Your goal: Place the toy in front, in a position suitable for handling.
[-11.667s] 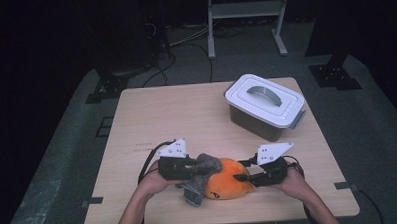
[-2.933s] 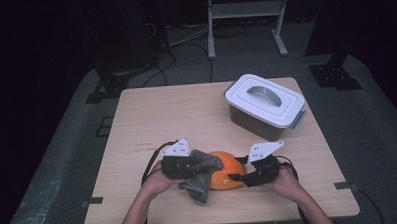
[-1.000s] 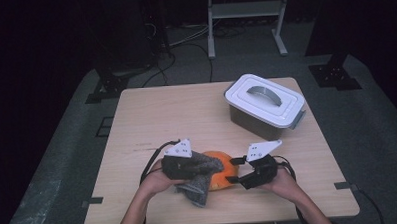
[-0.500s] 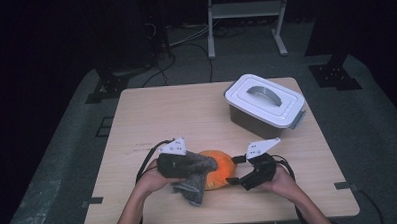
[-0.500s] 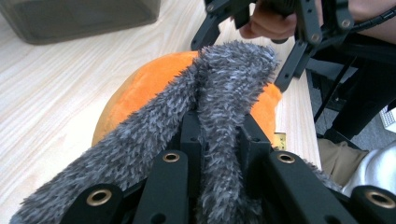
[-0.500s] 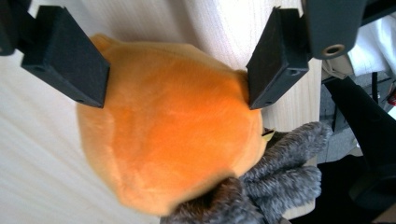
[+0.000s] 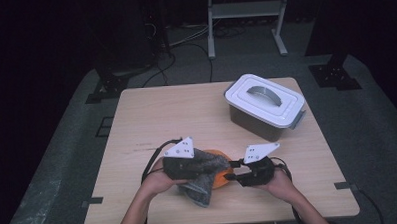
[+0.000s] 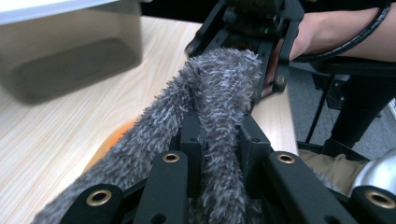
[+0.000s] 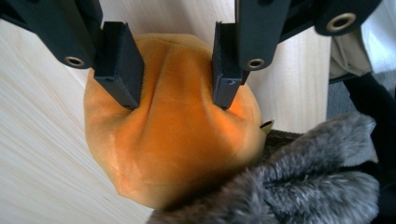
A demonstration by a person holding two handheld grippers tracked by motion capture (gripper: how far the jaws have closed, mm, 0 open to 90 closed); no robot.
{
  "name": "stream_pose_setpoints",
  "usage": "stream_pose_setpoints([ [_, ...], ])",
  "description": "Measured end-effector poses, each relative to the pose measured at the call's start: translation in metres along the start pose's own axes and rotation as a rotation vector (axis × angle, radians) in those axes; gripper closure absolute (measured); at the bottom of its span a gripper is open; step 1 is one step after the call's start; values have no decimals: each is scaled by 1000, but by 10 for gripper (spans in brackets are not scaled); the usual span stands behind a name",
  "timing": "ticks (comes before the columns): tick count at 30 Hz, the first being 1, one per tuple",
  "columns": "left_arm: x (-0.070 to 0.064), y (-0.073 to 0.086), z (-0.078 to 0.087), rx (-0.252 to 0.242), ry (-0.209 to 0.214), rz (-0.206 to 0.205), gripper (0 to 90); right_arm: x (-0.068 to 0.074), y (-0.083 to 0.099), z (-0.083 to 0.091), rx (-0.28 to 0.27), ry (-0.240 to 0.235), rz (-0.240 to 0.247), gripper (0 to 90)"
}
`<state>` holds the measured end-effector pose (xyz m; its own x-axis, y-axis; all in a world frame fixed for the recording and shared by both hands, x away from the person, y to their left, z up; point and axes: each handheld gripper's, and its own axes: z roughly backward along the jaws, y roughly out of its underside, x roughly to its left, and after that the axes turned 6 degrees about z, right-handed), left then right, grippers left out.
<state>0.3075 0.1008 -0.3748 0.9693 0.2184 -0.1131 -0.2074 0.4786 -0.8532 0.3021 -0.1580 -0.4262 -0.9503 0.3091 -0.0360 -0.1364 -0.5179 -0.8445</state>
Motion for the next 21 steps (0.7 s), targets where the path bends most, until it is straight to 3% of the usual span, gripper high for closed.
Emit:
stream_pose_setpoints([
  [3, -1, 1, -7, 41, -17, -1, 759, 7, -3, -2, 17, -11, 40, 582],
  [5, 3, 5, -8, 57, -26, 8, 761, 6, -1, -3, 17, -14, 39, 597],
  [11, 15, 12, 0, 56, -22, 69, 759, 5, 0, -4, 4, -18, 30, 614],
  [16, 23, 19, 9, 59, -51, 91, 759, 4, 1, -4, 5, -20, 22, 615],
  [21, 27, 25, 12, 59, -49, 117, 759, 4, 2, -4, 12, -20, 24, 614],
])
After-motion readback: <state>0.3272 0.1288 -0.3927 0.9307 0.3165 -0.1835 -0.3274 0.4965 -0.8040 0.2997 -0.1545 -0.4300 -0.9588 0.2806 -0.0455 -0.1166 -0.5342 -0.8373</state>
